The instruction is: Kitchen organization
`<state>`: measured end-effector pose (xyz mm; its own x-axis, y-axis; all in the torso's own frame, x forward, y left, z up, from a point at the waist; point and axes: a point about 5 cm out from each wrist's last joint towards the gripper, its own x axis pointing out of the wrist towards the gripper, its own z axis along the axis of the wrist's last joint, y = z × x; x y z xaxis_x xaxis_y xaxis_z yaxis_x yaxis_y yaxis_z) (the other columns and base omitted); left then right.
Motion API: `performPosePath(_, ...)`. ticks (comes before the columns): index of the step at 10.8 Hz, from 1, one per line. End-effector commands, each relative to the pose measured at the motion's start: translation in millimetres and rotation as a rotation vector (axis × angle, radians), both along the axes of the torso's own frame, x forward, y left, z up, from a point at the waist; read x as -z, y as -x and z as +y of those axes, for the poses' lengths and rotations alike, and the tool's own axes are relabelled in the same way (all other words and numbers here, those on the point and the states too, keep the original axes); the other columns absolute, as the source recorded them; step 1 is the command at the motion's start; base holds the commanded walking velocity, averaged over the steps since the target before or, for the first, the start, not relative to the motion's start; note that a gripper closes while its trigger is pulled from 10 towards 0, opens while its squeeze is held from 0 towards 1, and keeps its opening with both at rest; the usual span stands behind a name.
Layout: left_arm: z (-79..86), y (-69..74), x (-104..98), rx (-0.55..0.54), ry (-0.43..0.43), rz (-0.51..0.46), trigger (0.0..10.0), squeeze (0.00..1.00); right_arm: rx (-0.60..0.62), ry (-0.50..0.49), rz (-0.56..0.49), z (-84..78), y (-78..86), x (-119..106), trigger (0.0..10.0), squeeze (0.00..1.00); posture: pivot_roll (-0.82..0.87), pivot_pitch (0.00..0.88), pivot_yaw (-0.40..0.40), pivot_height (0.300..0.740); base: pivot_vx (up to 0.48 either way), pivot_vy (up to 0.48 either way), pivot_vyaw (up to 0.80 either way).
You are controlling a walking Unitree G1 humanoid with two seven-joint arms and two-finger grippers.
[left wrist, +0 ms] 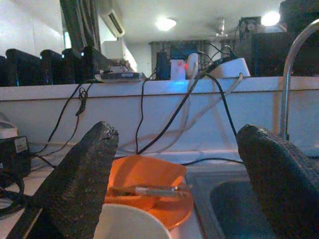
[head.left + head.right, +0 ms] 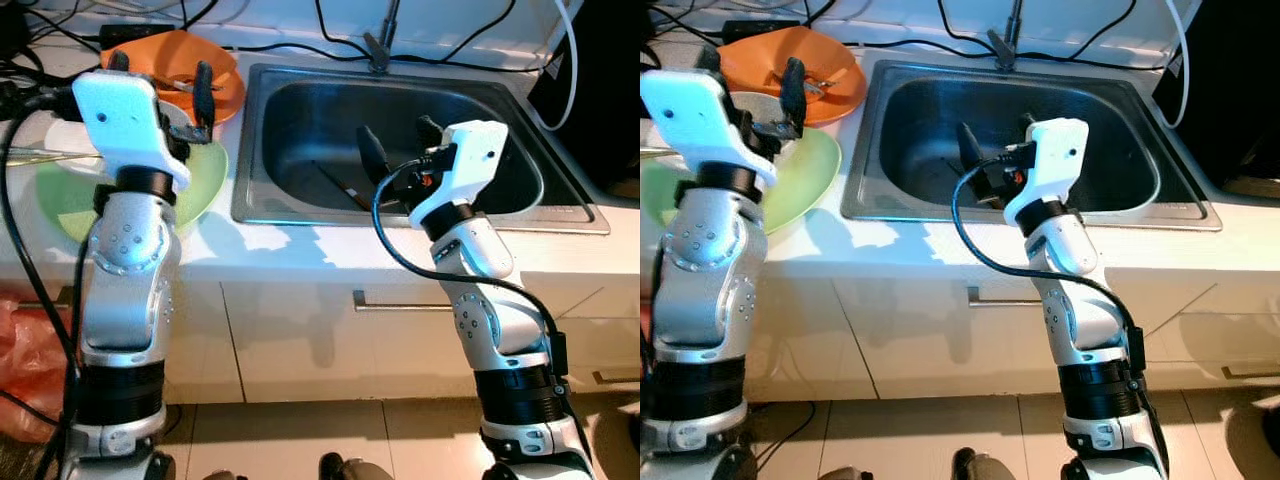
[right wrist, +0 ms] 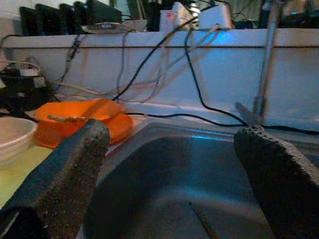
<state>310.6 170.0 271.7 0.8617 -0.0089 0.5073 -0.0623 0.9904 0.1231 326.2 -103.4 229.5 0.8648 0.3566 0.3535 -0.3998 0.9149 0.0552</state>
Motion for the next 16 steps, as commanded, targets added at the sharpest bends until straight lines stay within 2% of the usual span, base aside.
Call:
performPosePath(1, -2.8, 3.1, 0.2, 0.021, -0.01, -0.011, 10.0, 0.0, 0.017, -0.001, -0.039, -2.2, 1.3, -7.7, 10.0, 0.0, 0.07, 0.076, -0.076, 0.74, 0.0, 0.0, 0.0)
performPosePath(5, -2.9, 23.5, 18.6, 0.055, -0.035, 0.042, 10.0, 0.0, 0.155, 0.021, -0.122, -27.8, 18.8, -24.2, 10.0, 0.0, 0.06, 0.079, -0.076, 0.74, 0.0, 0.0, 0.0)
performPosePath(7, -3.8, 24.7, 25.5, 0.068, -0.034, 0.072, 10.0, 0.0, 0.195, 0.025, -0.104, -35.2, 21.5, -21.5, 10.0, 0.0, 0.06, 0.072, -0.075, 0.74, 0.0, 0.0, 0.0)
performPosePath(9, -8.6, 23.0, 16.4, 0.088, -0.024, 0.045, 10.0, 0.0, 0.218, 0.019, -0.078, -36.2, 23.2, -15.8, 10.0, 0.0, 0.06, 0.066, -0.074, 0.74, 0.18, 0.0, 0.0)
performPosePath(10, -10.4, 22.1, 2.7, 0.1, -0.026, -0.001, 10.0, 0.0, 0.215, 0.026, -0.09, -31.9, 24.8, -17.9, 10.0, 0.0, 0.06, 0.065, -0.073, 0.74, 0.454, 0.0, 0.0)
performPosePath(15, -10.7, 21.8, 2.1, 0.101, -0.022, 0.006, 10.0, 0.0, 0.209, 0.027, -0.09, -29.1, 23.2, -18.8, 10.0, 0.0, 0.06, 0.063, -0.075, 0.74, 0.451, 0.0, 0.0)
performPosePath(16, -10.8, 22.1, 1.2, 0.105, -0.014, 0.0, 10.0, 0.0, 0.207, 0.029, -0.089, -28.5, 23.1, -18.3, 10.0, 0.0, 0.06, 0.063, -0.075, 0.74, 0.0, 0.0, 0.0)
